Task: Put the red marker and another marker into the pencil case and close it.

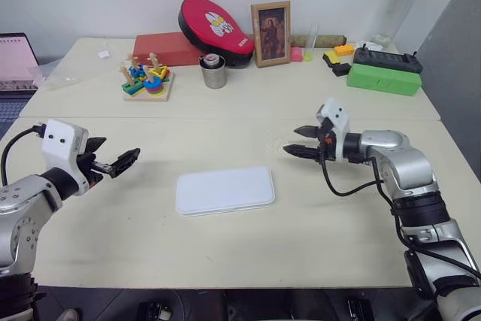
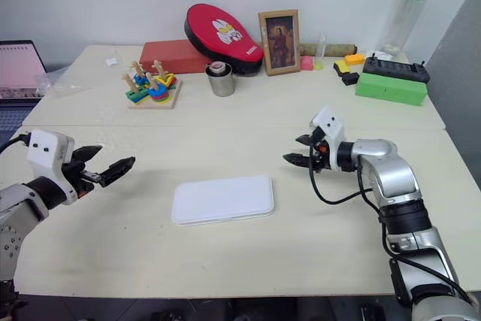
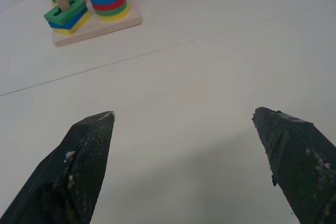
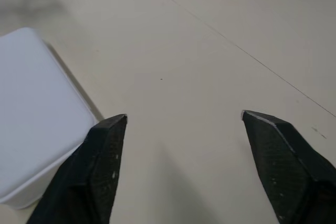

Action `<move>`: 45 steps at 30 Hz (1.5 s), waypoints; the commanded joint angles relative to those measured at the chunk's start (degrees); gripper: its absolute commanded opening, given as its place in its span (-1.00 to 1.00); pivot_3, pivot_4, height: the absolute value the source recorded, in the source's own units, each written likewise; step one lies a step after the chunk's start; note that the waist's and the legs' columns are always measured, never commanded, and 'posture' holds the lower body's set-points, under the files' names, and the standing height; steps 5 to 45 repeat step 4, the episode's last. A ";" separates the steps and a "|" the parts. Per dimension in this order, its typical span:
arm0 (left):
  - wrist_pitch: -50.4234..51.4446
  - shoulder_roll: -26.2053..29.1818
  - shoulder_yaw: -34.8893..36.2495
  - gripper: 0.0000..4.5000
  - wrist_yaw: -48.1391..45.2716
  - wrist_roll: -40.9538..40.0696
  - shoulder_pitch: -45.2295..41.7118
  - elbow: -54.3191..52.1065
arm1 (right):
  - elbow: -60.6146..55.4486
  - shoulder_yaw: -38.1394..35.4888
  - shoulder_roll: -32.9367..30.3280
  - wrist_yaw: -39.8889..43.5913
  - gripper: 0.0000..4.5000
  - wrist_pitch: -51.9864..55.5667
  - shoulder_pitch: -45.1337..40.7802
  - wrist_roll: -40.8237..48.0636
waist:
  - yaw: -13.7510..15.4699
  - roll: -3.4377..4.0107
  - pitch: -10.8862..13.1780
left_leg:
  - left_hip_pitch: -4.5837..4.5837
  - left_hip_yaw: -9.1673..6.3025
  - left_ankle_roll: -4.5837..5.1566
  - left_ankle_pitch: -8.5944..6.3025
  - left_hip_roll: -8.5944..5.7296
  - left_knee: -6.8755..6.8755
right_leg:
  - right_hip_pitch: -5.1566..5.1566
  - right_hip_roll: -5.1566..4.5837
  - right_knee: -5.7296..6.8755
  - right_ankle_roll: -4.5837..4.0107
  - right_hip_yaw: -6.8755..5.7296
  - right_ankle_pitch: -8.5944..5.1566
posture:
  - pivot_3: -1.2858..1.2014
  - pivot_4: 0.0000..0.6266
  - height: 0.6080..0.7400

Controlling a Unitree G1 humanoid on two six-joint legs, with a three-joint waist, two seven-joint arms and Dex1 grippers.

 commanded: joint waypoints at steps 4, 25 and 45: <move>-2.12 -0.64 0.82 1.00 -1.35 1.33 -1.34 0.92 | -3.04 -2.05 -1.06 -1.59 0.98 0.32 1.30 2.04 | -0.02 0.00 0.00 | 0.00 0.00 0.00 0.00 0.00 0.00 | 0.00 0.00 0.00 0.00 0.00 0.00 | 0.03 -0.52 1.00; -2.12 -0.64 0.82 1.00 -1.35 1.33 -1.34 0.92 | -3.04 -2.05 -1.06 -1.59 0.98 0.32 1.30 2.04 | -0.02 0.00 0.00 | 0.00 0.00 0.00 0.00 0.00 0.00 | 0.00 0.00 0.00 0.00 0.00 0.00 | 0.03 -0.52 1.00; -2.12 -0.64 0.82 1.00 -1.35 1.33 -1.34 0.92 | -3.04 -2.05 -1.06 -1.59 0.98 0.32 1.30 2.04 | -0.02 0.00 0.00 | 0.00 0.00 0.00 0.00 0.00 0.00 | 0.00 0.00 0.00 0.00 0.00 0.00 | 0.03 -0.52 1.00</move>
